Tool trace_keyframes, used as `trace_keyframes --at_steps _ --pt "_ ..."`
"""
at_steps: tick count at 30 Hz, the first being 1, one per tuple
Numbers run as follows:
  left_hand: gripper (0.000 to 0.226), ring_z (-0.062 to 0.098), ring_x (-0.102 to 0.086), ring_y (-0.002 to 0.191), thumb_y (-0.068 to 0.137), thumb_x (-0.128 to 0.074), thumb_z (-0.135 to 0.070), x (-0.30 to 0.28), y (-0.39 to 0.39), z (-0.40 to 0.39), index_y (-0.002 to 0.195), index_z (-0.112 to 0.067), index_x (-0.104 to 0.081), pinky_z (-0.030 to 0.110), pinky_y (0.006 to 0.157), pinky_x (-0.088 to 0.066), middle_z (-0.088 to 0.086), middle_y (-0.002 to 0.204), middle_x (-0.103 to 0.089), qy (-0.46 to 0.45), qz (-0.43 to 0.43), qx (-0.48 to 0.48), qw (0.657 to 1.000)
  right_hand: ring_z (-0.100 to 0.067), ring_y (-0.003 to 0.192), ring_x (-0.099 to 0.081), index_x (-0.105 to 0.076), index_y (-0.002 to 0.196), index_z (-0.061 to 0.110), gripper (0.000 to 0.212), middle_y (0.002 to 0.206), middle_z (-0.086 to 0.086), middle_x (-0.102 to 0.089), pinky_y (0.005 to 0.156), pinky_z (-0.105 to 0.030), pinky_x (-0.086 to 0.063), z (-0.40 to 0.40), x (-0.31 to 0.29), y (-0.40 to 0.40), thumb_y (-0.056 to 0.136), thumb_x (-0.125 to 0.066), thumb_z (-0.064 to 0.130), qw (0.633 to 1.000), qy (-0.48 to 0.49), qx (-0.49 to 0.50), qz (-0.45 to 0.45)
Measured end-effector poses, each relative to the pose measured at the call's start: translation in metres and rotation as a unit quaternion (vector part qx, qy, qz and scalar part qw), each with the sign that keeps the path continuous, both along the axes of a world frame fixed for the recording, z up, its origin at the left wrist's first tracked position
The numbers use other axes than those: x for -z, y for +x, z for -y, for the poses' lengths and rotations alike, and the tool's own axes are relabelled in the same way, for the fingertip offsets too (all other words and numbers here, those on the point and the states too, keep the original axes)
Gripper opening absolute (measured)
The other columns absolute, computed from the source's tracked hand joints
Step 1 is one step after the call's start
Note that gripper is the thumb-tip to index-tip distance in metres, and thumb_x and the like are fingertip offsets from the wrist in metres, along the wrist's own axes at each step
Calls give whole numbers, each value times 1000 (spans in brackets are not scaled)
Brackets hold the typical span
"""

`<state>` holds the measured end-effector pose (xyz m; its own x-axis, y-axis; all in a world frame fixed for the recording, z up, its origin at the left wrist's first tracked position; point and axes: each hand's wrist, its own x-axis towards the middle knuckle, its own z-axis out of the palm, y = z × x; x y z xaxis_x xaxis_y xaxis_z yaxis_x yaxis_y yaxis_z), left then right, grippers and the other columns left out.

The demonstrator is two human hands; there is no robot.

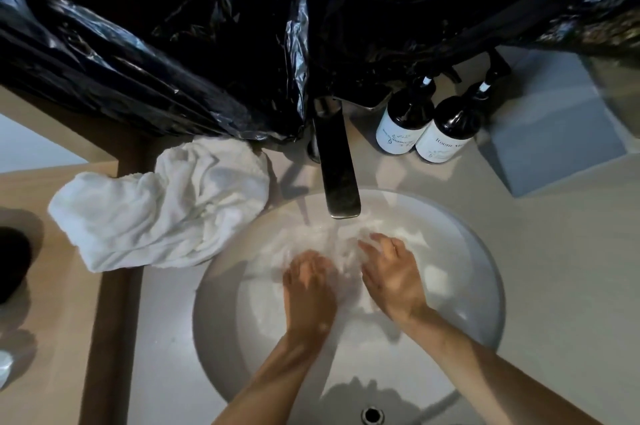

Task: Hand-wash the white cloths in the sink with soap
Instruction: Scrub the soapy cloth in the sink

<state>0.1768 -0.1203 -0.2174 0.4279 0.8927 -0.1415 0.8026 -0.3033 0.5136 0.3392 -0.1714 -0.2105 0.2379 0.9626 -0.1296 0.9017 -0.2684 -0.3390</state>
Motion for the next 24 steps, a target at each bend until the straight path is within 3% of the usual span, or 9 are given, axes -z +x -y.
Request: trace_keyframes --at_steps 3,5,8,11,15,17,20,22,24 --pt "58 26 -43 121 79 -73 -37 -9 -5 17 129 -20 -49 36 96 -41 0 131 -44 -119 -73 12 990 -21 79 -62 -65 115 24 63 100 0 -61 61 -32 -53 15 0 0 63 -77 58 993 -68 -84 44" --pt "62 21 -36 131 85 -63 -44 -11 -1 19 138 -23 -38 32 102 -35 -2 139 -38 -167 -151 16 974 -18 72 -63 -68 110 26 63 91 1 -62 55 -26 -52 16 -4 -8 56 -86 52 983 -153 -88 49" --pt "30 28 -59 108 82 -63 -31 -22 1 12 104 -12 -66 32 86 -50 7 106 -67 -159 -83 -1 984 -15 71 -62 -69 88 20 5 84 0 -64 57 -18 -47 7 -16 -10 84 -67 22 995 -96 -13 -4" --pt "29 20 -54 117 96 -50 -39 -39 -5 8 115 -22 -63 30 88 -31 -1 116 -64 -177 -75 80 978 -19 90 -58 -60 99 14 17 101 -2 -59 76 -23 -46 0 -46 2 98 -47 25 995 -60 -64 -53" --pt "19 18 -56 98 99 -50 -36 -85 -16 5 94 -20 -60 29 83 -37 0 95 -56 -172 111 57 977 -15 95 -55 -57 104 11 12 107 -5 -58 90 -22 -44 9 -83 19 97 -54 20 973 53 -4 -223" --pt "15 9 -52 84 100 -51 -28 -114 -21 5 89 -21 -57 20 74 -38 -3 88 -51 -141 229 61 961 -10 77 -52 -50 93 24 14 86 -3 -57 79 -30 -44 14 -107 16 97 -47 37 956 69 15 -285" --pt "23 4 -49 74 103 -48 -24 -155 -21 4 85 -11 -51 18 70 -39 -10 77 -50 -123 298 78 943 -15 70 -48 -45 86 21 28 76 1 -49 70 -26 -41 12 -148 9 92 -42 48 936 140 31 -320" --pt "26 2 -45 67 103 -45 -28 -181 -15 -3 82 -13 -47 19 65 -40 -16 69 -47 -136 329 74 932 -4 70 -45 -46 88 20 23 76 8 -46 69 -18 -39 5 -179 7 92 -42 42 924 174 41 -338" --pt "30 1 -42 63 103 -43 -37 -210 -11 -11 80 -18 -47 24 62 -40 -17 66 -45 -88 343 70 933 -4 71 -44 -48 92 19 19 76 6 -47 68 -22 -39 -3 -213 4 95 -44 37 906 206 38 -367"
